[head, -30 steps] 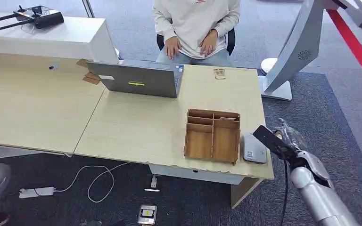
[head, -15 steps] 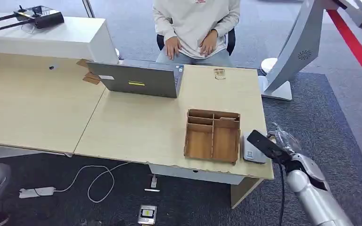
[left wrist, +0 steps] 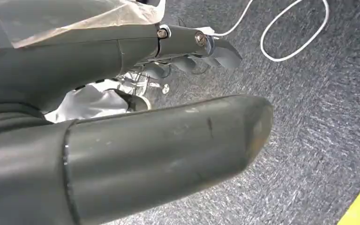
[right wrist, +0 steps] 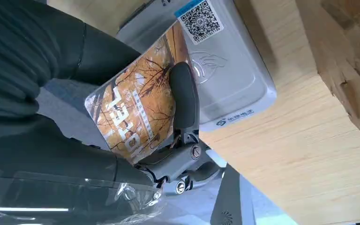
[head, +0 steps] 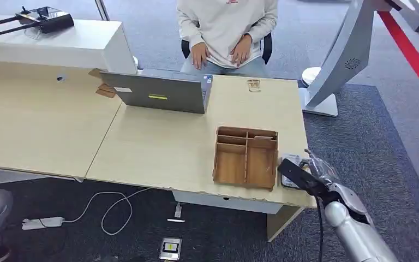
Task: Pass the card to the sensor for recognition and then transmit it.
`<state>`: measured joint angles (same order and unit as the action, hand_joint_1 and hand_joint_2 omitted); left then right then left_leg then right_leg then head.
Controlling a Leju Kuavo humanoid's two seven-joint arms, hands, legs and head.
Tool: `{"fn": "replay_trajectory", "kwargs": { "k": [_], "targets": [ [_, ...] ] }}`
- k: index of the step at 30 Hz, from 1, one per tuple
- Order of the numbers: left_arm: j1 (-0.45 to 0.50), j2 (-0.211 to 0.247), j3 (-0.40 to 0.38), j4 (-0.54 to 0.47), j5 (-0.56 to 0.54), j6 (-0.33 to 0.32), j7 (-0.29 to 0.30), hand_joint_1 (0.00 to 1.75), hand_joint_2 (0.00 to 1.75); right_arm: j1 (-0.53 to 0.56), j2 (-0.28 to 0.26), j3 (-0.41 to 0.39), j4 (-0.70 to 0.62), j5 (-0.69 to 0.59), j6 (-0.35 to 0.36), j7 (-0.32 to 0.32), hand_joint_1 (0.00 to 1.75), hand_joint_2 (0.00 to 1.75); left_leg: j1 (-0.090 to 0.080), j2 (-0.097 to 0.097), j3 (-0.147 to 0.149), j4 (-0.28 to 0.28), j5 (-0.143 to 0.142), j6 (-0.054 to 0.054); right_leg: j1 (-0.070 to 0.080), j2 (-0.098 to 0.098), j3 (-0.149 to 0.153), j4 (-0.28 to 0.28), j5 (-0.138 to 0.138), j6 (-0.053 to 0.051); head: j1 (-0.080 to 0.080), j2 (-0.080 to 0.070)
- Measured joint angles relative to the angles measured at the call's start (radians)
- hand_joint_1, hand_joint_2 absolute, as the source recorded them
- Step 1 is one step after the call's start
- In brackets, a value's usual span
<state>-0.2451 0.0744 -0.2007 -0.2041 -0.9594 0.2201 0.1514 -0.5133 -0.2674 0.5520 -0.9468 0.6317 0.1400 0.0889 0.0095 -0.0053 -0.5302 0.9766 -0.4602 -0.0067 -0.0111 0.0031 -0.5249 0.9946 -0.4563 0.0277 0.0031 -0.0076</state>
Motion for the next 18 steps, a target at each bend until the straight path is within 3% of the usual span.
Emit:
{"fn": "replay_trajectory", "kwargs": {
  "k": [18],
  "targets": [
    [-0.003, -0.001, -0.018, 0.000, -0.006, -0.002, 0.006, 0.00, 0.00, -0.017, 0.028, 0.001, 0.047, 0.000, -0.022, -0.019, 1.75, 1.75, 0.000, 0.000, 0.001, 0.000, 0.000, 0.000, 0.000, 0.000, 0.001, 0.000, 0.001, -0.001, 0.000, 0.000]
  ]
}}
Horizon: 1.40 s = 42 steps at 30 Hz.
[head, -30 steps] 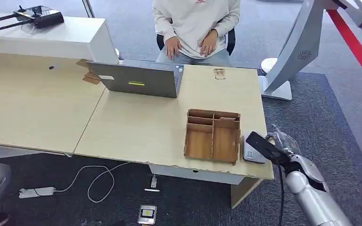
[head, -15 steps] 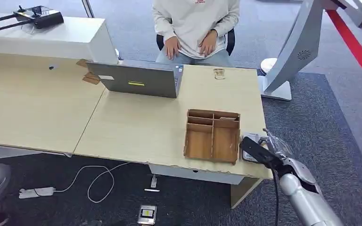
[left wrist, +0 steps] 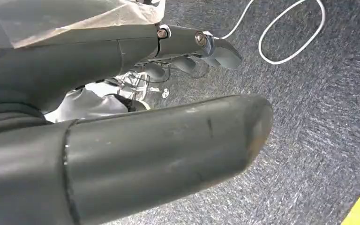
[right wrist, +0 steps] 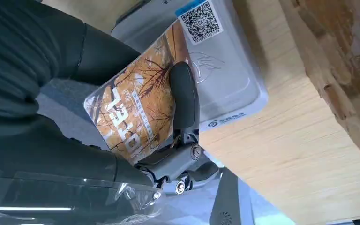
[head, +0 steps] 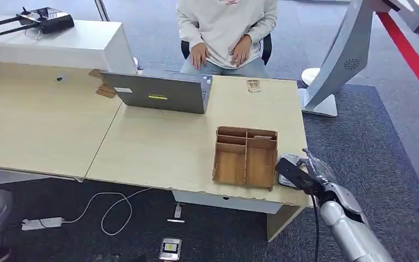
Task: Pass the card to the sensor for recognition and then transmit it.
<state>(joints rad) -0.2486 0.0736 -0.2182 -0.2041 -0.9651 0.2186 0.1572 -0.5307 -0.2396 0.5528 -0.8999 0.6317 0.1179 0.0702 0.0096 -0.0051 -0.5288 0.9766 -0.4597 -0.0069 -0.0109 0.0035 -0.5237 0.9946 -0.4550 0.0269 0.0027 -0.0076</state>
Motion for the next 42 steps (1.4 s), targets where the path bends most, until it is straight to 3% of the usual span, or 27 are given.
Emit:
{"fn": "replay_trajectory", "kwargs": {
  "k": [9, 24, 29, 33, 39, 42],
  "targets": [
    [0.003, 0.000, 0.000, 0.000, 0.013, 0.006, -0.008, 0.00, 0.00, -0.060, -0.009, -0.032, -0.032, -0.021, -0.103, -0.009, 1.75, 1.75, 0.000, 0.000, -0.002, 0.000, 0.001, 0.001, 0.000, 0.000, -0.002, 0.000, 0.001, 0.000, 0.000, 0.000],
    [0.001, 0.002, 0.000, 0.000, 0.022, 0.006, -0.021, 0.00, 0.00, -0.203, 0.000, -0.071, -0.058, -0.032, -0.179, -0.094, 1.75, 1.75, 0.000, 0.000, -0.002, 0.000, 0.001, 0.001, 0.000, 0.000, -0.002, 0.000, 0.001, 0.000, 0.000, 0.000],
    [-0.015, -0.001, -0.001, 0.000, -0.005, -0.004, -0.023, 0.00, 0.00, -0.254, 0.061, -0.064, -0.023, 0.007, -0.224, -0.169, 1.75, 1.75, 0.000, 0.000, -0.003, 0.000, 0.001, 0.000, 0.000, 0.000, -0.003, 0.001, 0.001, 0.000, 0.000, 0.000],
    [-0.032, -0.006, -0.006, 0.000, -0.021, -0.016, -0.024, 0.00, 0.00, -0.340, 0.139, -0.052, 0.060, 0.043, -0.250, -0.222, 1.75, 1.75, 0.000, 0.000, -0.003, 0.000, 0.002, 0.000, 0.000, 0.000, -0.003, 0.001, 0.001, 0.000, 0.000, 0.000],
    [-0.033, -0.006, -0.007, 0.000, -0.021, -0.017, -0.024, 0.00, 0.00, -0.348, 0.145, -0.051, 0.068, 0.045, -0.252, -0.225, 1.75, 1.75, 0.000, 0.000, -0.003, 0.000, 0.002, -0.001, 0.000, 0.000, -0.003, 0.001, 0.001, 0.000, 0.000, 0.000],
    [-0.052, -0.010, -0.023, 0.000, -0.030, -0.035, -0.035, 0.00, 0.00, -0.452, 0.271, -0.011, 0.245, 0.126, -0.258, -0.266, 1.75, 1.75, 0.000, 0.000, -0.004, 0.000, 0.002, -0.001, 0.001, 0.000, -0.003, 0.001, 0.001, 0.000, 0.000, 0.000]
  ]
}}
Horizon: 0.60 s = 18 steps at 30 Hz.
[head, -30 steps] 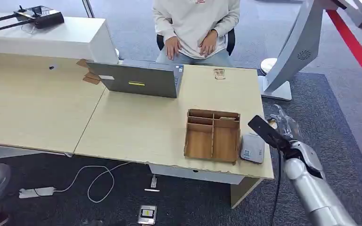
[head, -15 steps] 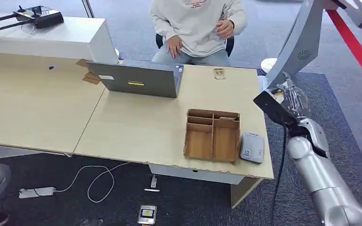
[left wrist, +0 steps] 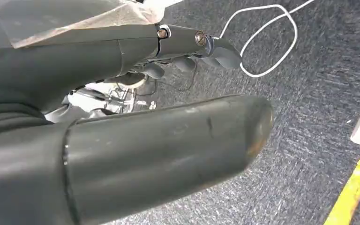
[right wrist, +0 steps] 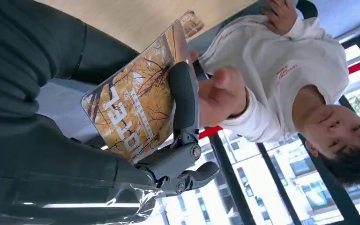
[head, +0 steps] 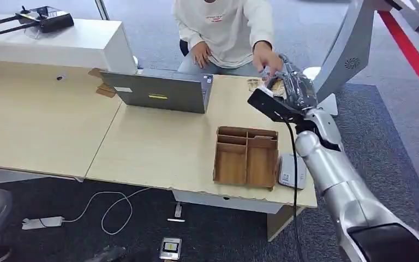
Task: Pass the card to the sensor for recognition and then transmit it.
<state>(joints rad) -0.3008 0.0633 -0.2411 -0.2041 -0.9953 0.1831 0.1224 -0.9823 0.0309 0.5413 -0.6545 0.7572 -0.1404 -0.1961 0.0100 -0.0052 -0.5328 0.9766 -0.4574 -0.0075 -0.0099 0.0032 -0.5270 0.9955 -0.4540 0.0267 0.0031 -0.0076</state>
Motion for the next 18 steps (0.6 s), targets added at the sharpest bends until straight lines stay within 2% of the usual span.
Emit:
{"fn": "replay_trajectory", "kwargs": {
  "k": [6, 16, 17, 18],
  "targets": [
    [-0.004, 0.000, -0.002, 0.000, -0.007, -0.005, -0.014, 0.00, 0.00, -0.016, 0.044, 0.018, 0.094, 0.003, 0.000, 0.002, 1.75, 1.75, 0.000, 0.000, 0.000, 0.000, 0.000, 0.000, 0.000, 0.000, 0.000, 0.000, 0.000, 0.000, 0.000, 0.000],
    [-0.012, 0.000, -0.008, 0.000, -0.015, -0.023, -0.021, 0.00, 0.00, -0.017, 0.046, 0.026, 0.170, -0.003, 0.001, 0.011, 1.73, 1.75, 0.000, 0.000, 0.000, 0.000, 0.000, 0.000, 0.000, 0.000, 0.000, 0.000, 0.000, 0.000, 0.000, 0.000],
    [-0.013, 0.000, -0.008, 0.000, -0.014, -0.024, -0.021, 0.00, 0.00, -0.017, 0.045, 0.026, 0.174, -0.003, 0.001, 0.012, 1.45, 1.75, 0.000, 0.000, 0.000, 0.000, 0.000, 0.000, 0.000, 0.000, 0.000, 0.000, 0.000, 0.000, 0.000, 0.000],
    [-0.014, 0.000, -0.008, 0.000, -0.014, -0.025, -0.021, 0.00, 0.00, -0.017, 0.043, 0.026, 0.178, -0.005, 0.001, 0.012, 0.61, 1.75, 0.000, 0.000, 0.000, 0.000, 0.000, 0.000, 0.000, 0.000, -0.001, 0.000, 0.000, 0.000, 0.000, 0.000]
  ]
}}
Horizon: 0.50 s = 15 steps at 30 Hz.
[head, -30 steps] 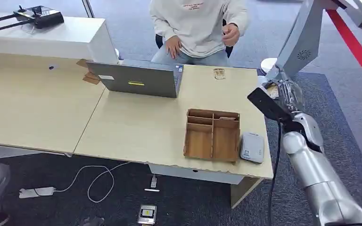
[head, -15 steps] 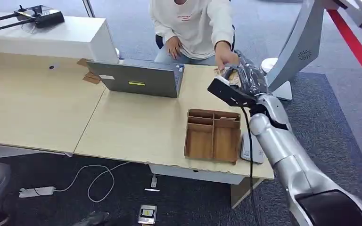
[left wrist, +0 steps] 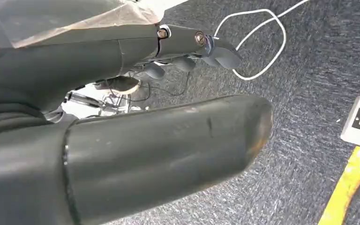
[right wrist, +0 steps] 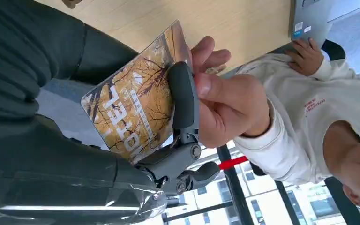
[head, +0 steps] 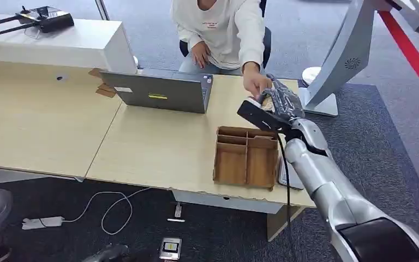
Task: Pass the card to the sensor for recognition and then transmit it.
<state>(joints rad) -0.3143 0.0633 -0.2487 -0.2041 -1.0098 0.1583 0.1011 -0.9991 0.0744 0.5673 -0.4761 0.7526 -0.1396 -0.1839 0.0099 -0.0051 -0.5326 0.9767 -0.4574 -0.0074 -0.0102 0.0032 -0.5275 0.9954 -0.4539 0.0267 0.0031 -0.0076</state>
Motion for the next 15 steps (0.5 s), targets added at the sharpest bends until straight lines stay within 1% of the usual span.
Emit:
{"fn": "replay_trajectory", "kwargs": {
  "k": [1, 2, 10, 13, 14, 15],
  "targets": [
    [0.000, 0.000, 0.000, 0.000, 0.000, 0.000, 0.000, 0.00, 0.00, 0.000, -0.001, 0.000, 0.003, 0.000, 0.000, 0.000, 0.44, 1.75, 0.000, 0.000, 0.000, 0.000, 0.000, 0.000, 0.000, 0.000, 0.000, 0.000, 0.000, 0.000, 0.000, 0.000],
    [0.000, 0.000, 0.000, 0.000, 0.000, -0.001, 0.000, 0.00, 0.00, 0.000, -0.002, 0.000, 0.008, -0.001, -0.003, 0.000, 0.00, 1.75, 0.000, 0.000, 0.000, 0.000, 0.000, 0.000, 0.000, 0.000, 0.000, 0.000, 0.000, 0.000, 0.000, 0.000],
    [-0.002, 0.001, 0.000, 0.000, 0.000, -0.003, 0.000, 0.00, 0.00, 0.000, -0.006, 0.000, 0.027, -0.005, -0.056, -0.015, 0.00, 1.75, 0.000, 0.000, 0.000, 0.000, 0.000, 0.000, 0.000, 0.000, 0.000, 0.000, 0.000, 0.000, 0.000, 0.000],
    [-0.001, 0.001, 0.000, 0.000, 0.002, -0.003, 0.000, 0.00, 0.00, -0.004, -0.011, 0.000, 0.026, -0.022, -0.092, -0.026, 0.00, 1.75, 0.000, 0.000, 0.000, 0.000, 0.000, 0.000, 0.000, 0.000, 0.000, 0.000, 0.000, 0.000, 0.000, 0.000],
    [-0.001, 0.002, 0.000, 0.000, 0.003, -0.003, 0.000, 0.00, 0.00, -0.008, -0.014, -0.001, 0.026, -0.030, -0.102, -0.032, 0.00, 0.00, 0.000, 0.000, 0.000, 0.000, 0.000, 0.000, 0.000, 0.000, 0.000, 0.000, 0.000, 0.000, 0.000, 0.000],
    [-0.001, 0.002, 0.000, 0.000, 0.004, -0.003, 0.000, 0.00, 0.00, -0.013, -0.018, -0.002, 0.025, -0.037, -0.108, -0.035, 0.00, 1.75, 0.000, 0.000, 0.000, 0.000, 0.000, 0.000, 0.000, 0.000, 0.000, 0.000, 0.000, 0.000, 0.000, 0.000]
  ]
}}
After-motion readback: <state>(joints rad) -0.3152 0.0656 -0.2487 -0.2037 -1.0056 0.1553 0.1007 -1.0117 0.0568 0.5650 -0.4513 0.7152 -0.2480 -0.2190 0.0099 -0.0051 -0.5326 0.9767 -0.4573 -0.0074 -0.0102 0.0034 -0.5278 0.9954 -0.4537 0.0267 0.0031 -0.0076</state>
